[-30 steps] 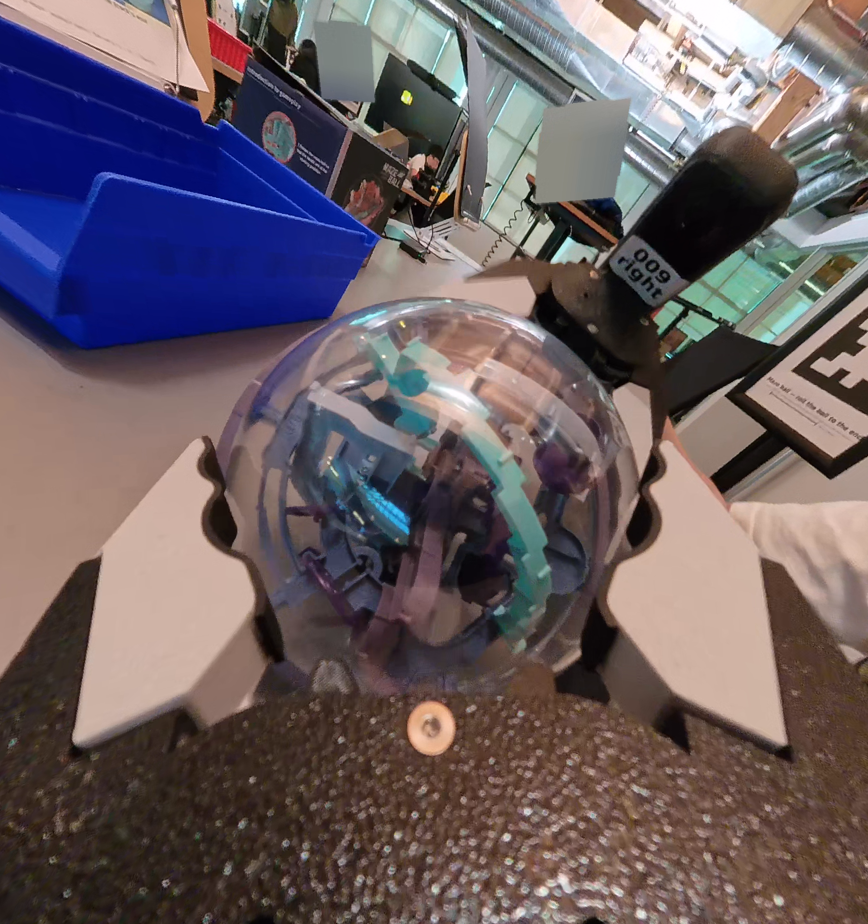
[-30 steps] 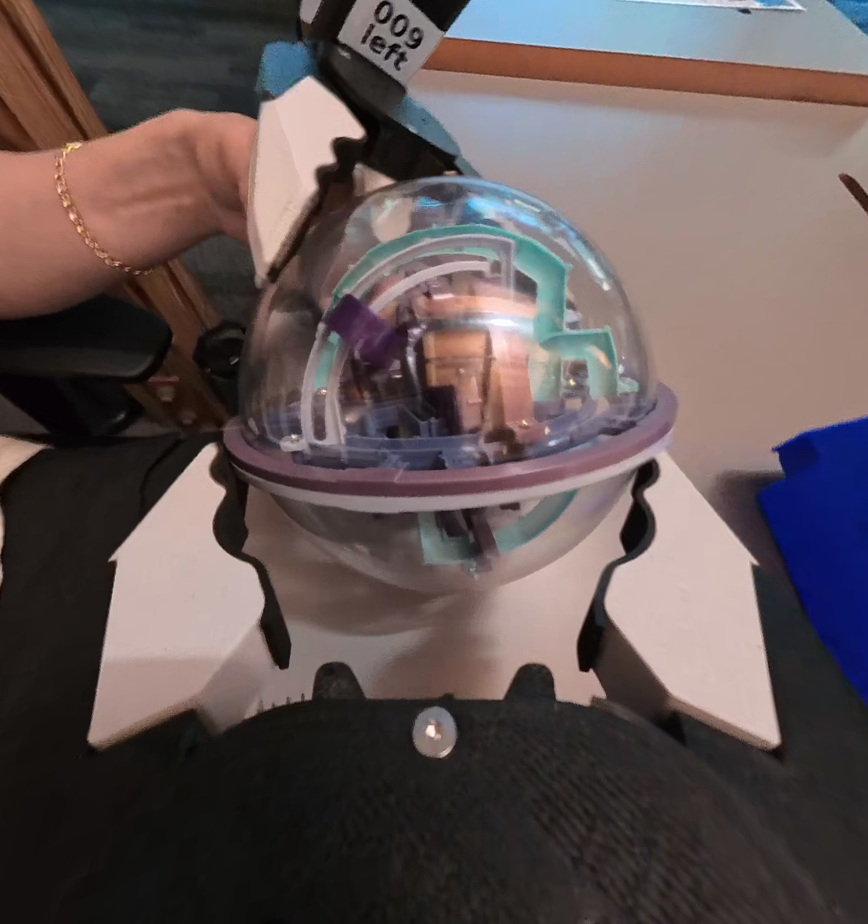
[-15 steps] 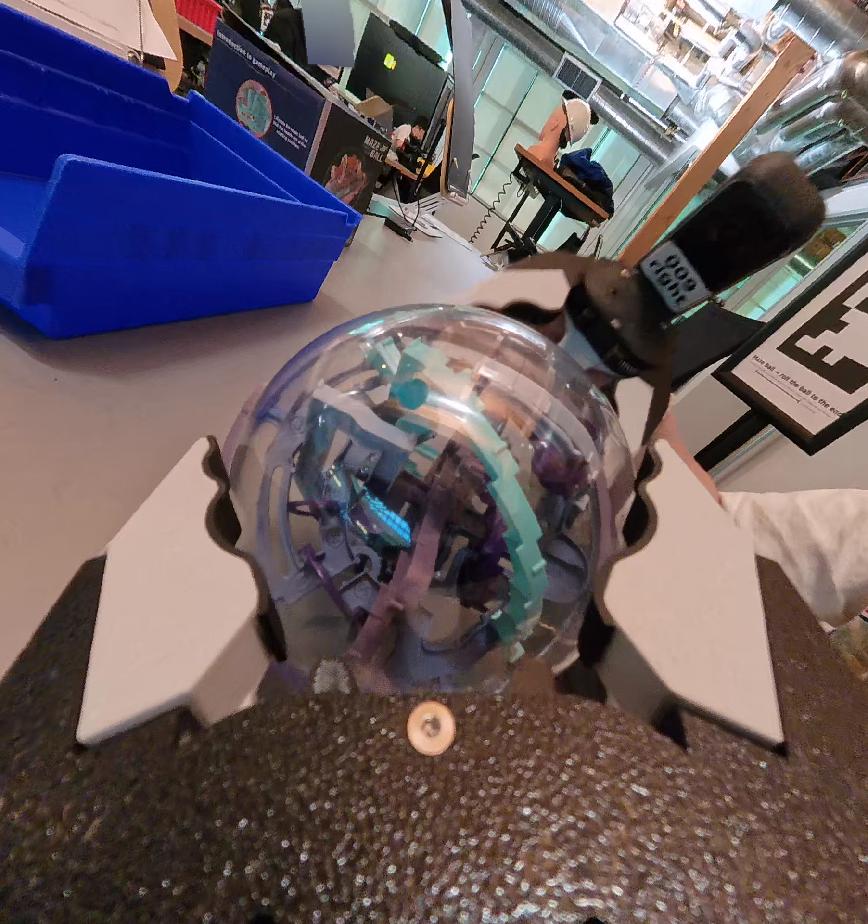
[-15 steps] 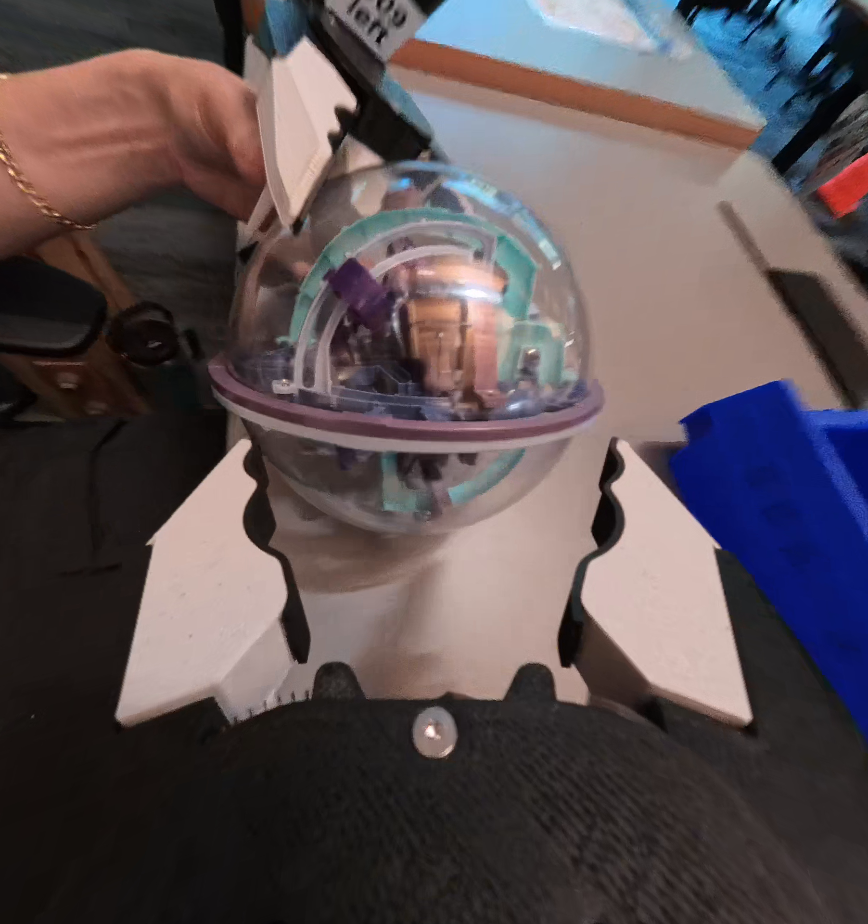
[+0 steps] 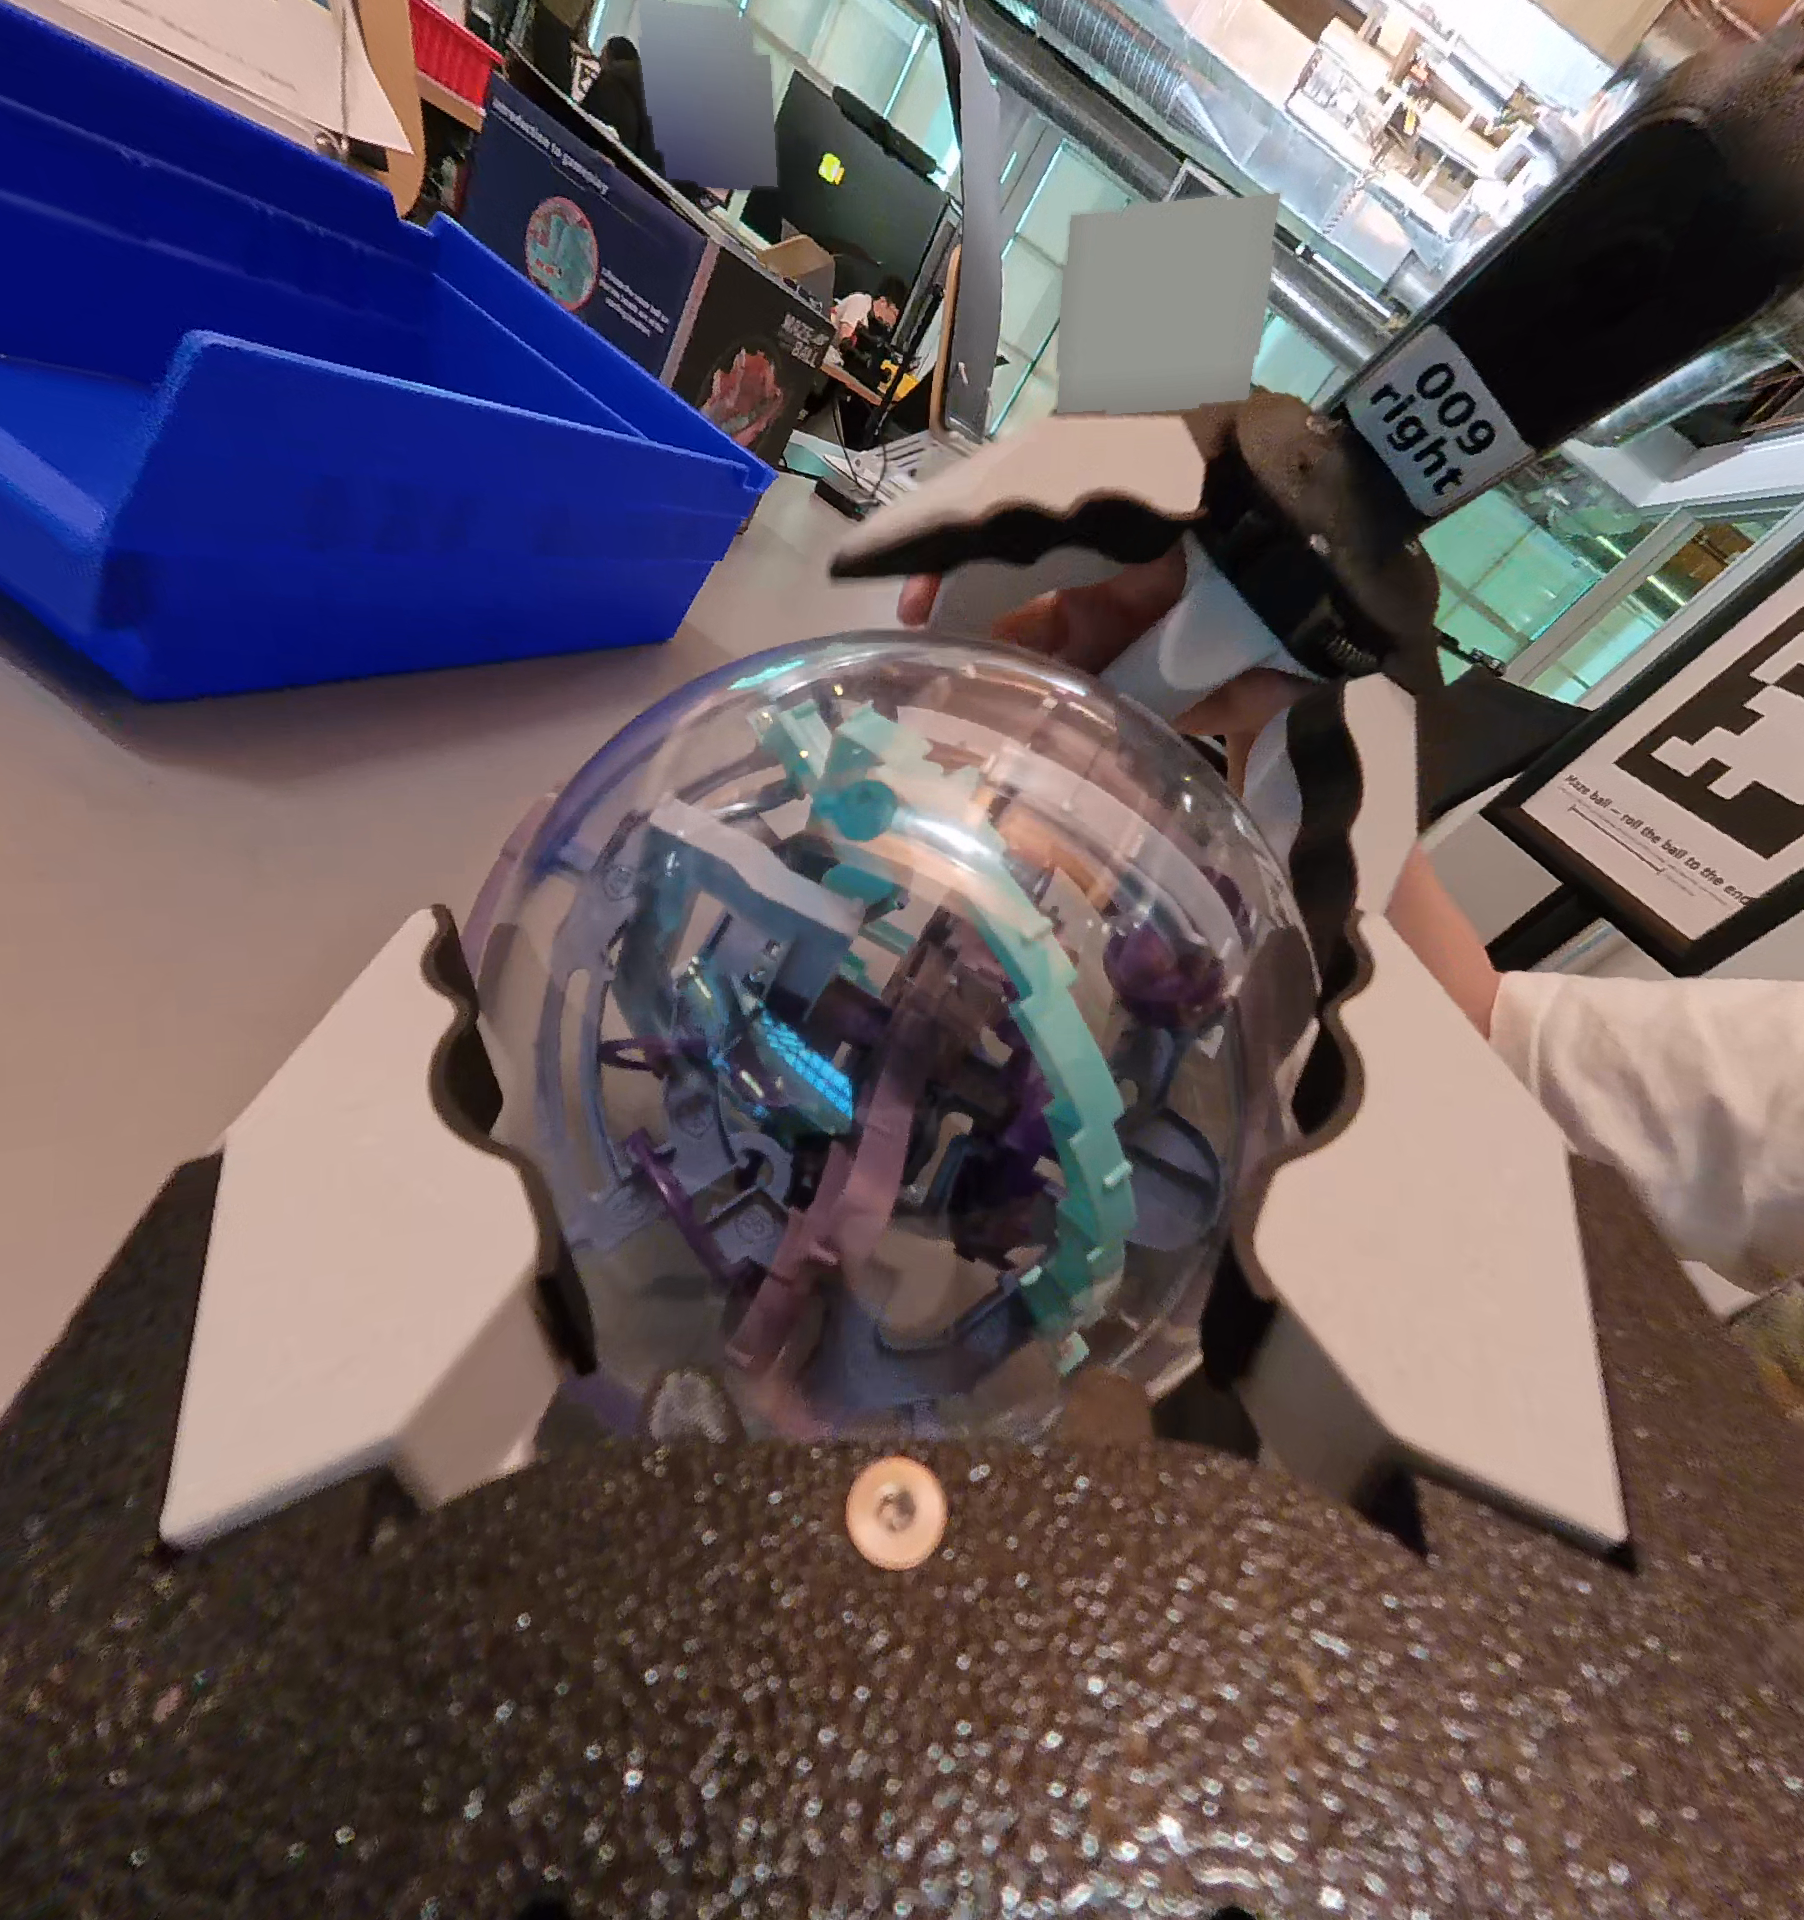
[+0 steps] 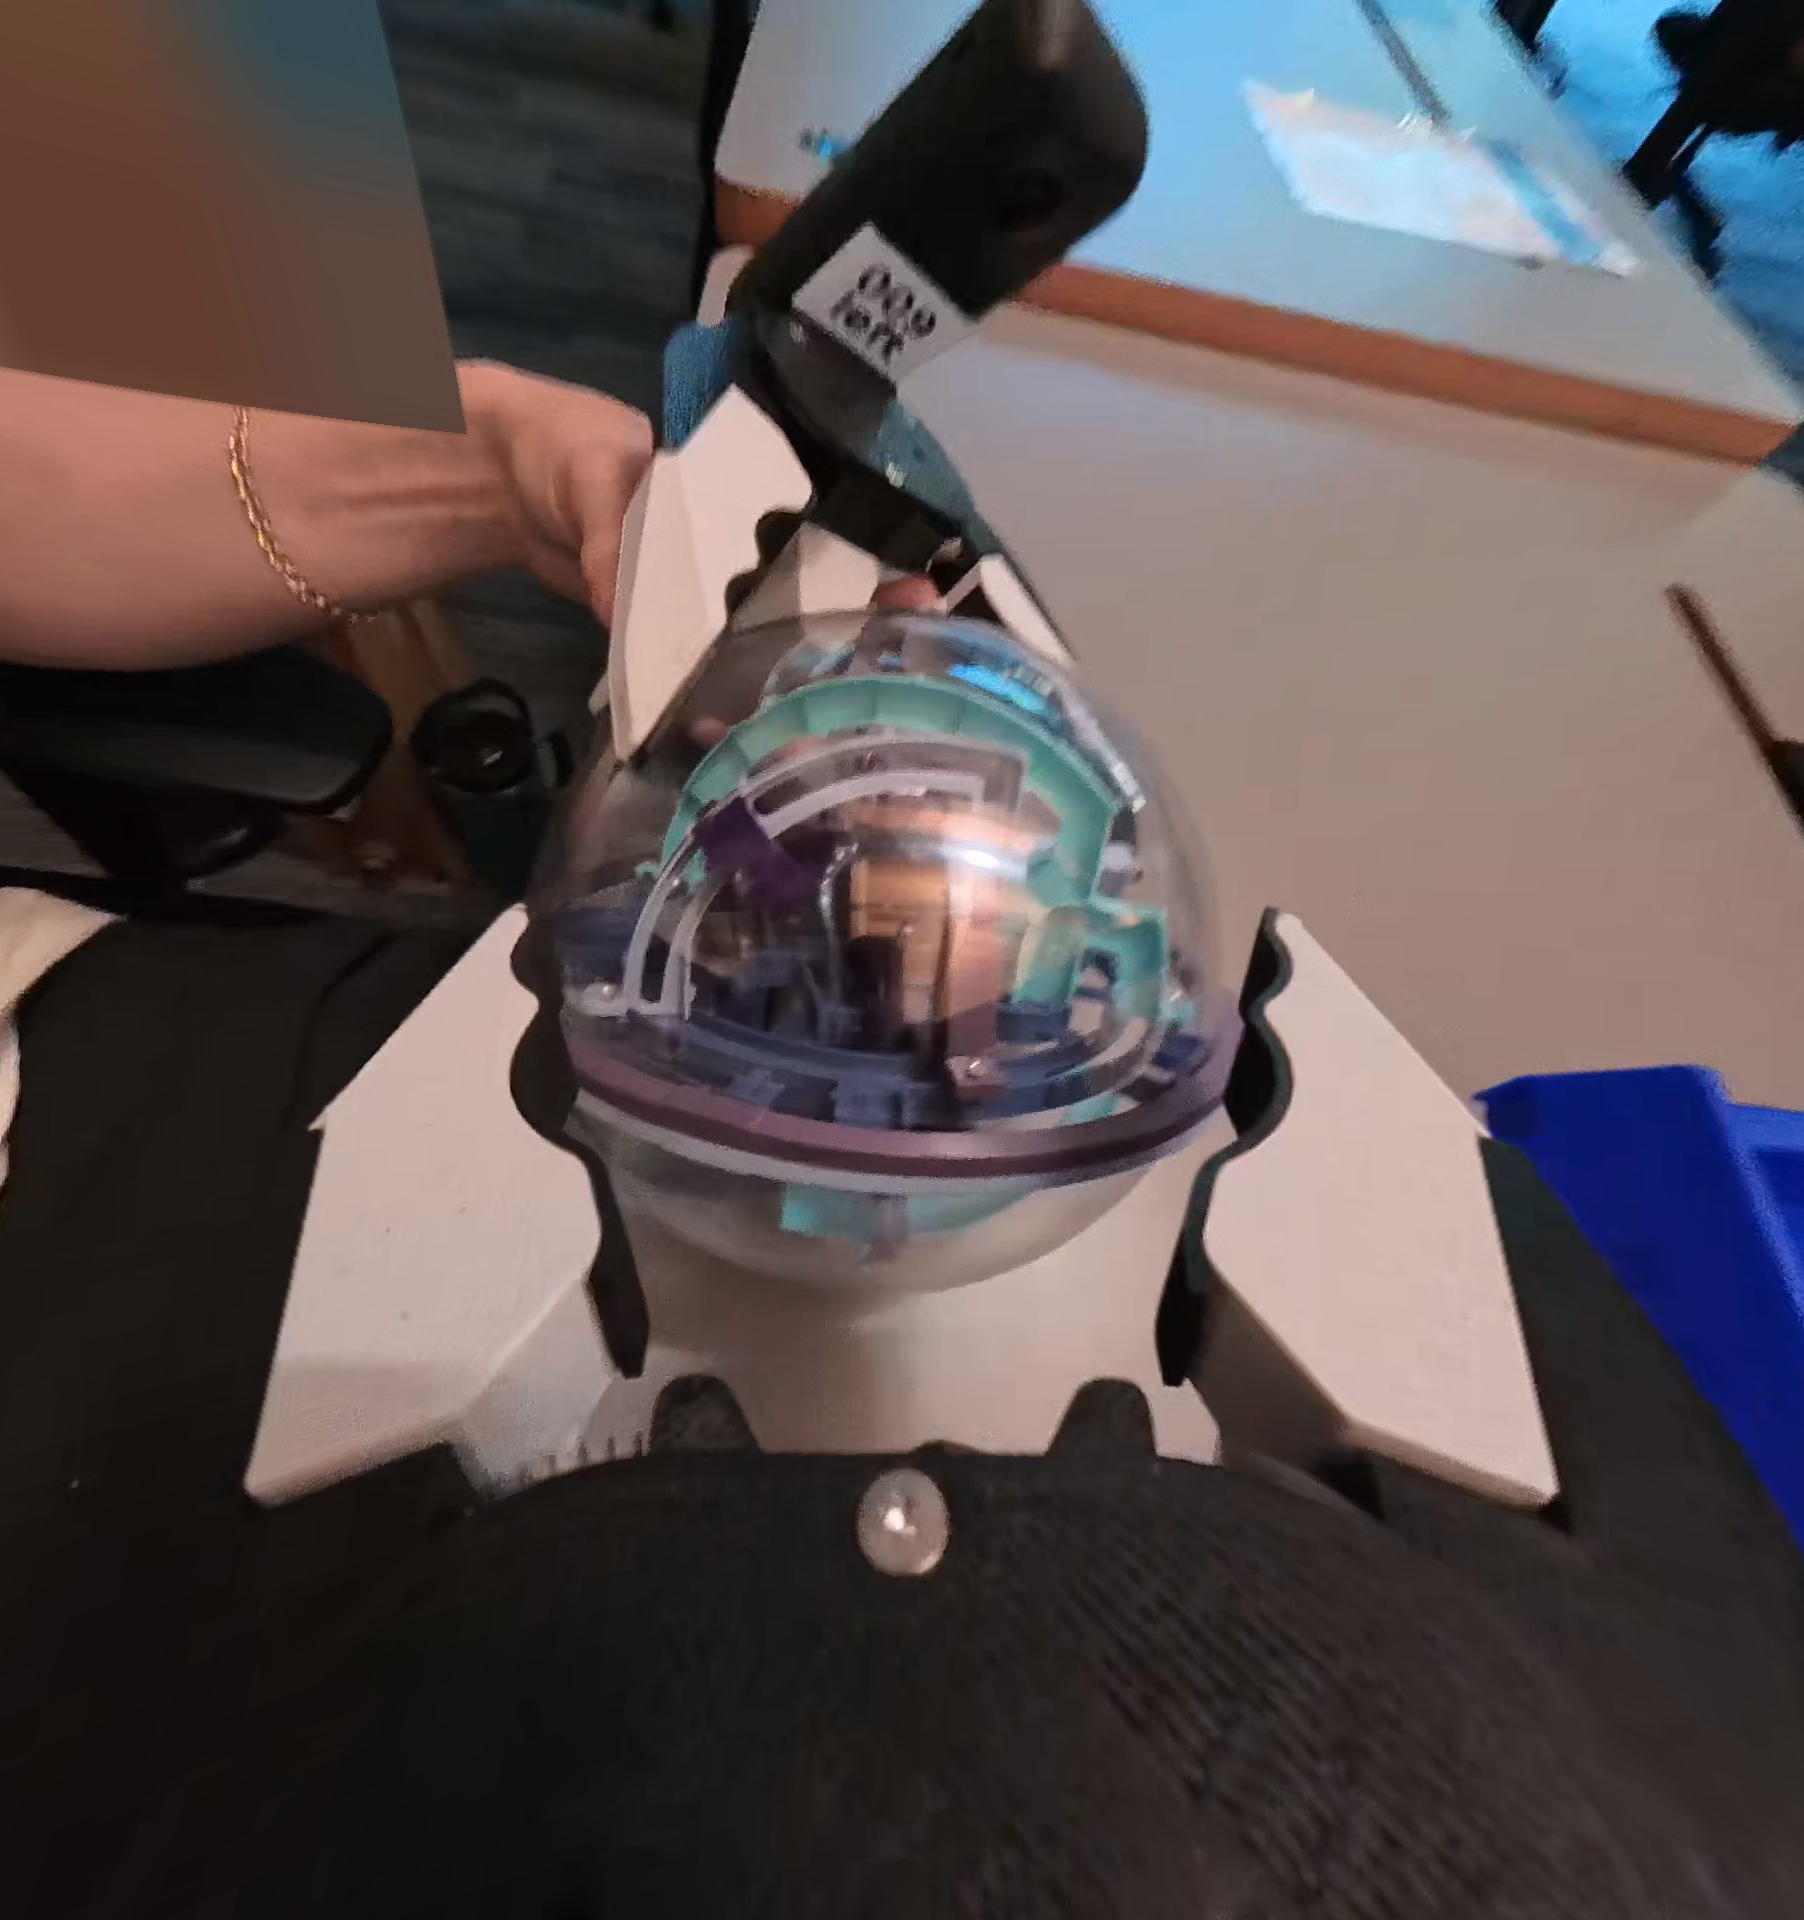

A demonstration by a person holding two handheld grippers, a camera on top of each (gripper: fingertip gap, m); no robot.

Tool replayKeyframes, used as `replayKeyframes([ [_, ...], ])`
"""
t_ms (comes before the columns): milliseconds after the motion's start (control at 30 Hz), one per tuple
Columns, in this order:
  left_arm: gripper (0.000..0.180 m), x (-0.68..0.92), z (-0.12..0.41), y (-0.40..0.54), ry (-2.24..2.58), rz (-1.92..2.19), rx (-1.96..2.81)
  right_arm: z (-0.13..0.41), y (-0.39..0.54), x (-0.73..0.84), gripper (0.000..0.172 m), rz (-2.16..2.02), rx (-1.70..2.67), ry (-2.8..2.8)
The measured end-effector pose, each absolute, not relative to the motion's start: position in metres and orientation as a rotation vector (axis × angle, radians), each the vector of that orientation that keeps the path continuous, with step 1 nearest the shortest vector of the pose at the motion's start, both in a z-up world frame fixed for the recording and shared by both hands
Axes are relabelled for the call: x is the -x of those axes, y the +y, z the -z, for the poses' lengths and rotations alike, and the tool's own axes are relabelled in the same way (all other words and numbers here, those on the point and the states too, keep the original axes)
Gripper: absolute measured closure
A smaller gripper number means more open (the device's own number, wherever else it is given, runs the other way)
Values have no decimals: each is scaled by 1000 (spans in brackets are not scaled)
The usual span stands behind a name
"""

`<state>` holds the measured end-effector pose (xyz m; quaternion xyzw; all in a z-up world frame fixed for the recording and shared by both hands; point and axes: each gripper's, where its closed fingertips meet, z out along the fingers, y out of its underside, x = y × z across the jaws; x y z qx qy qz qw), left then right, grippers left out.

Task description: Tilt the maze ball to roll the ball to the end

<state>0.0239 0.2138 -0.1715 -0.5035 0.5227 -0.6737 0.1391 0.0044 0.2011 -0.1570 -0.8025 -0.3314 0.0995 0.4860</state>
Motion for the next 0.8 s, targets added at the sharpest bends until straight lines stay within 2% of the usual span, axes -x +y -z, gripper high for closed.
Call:
replayKeyframes([
  [133, 29, -25, 172, 217, 1492, 1936, 1449, 178, 203, -6, 32, -202, 2032, -790],
  [800, 43, -22, 169, 220, 1447, 2034, 1447, 181, 192, -15, 32, -262, 1986, -314],
])
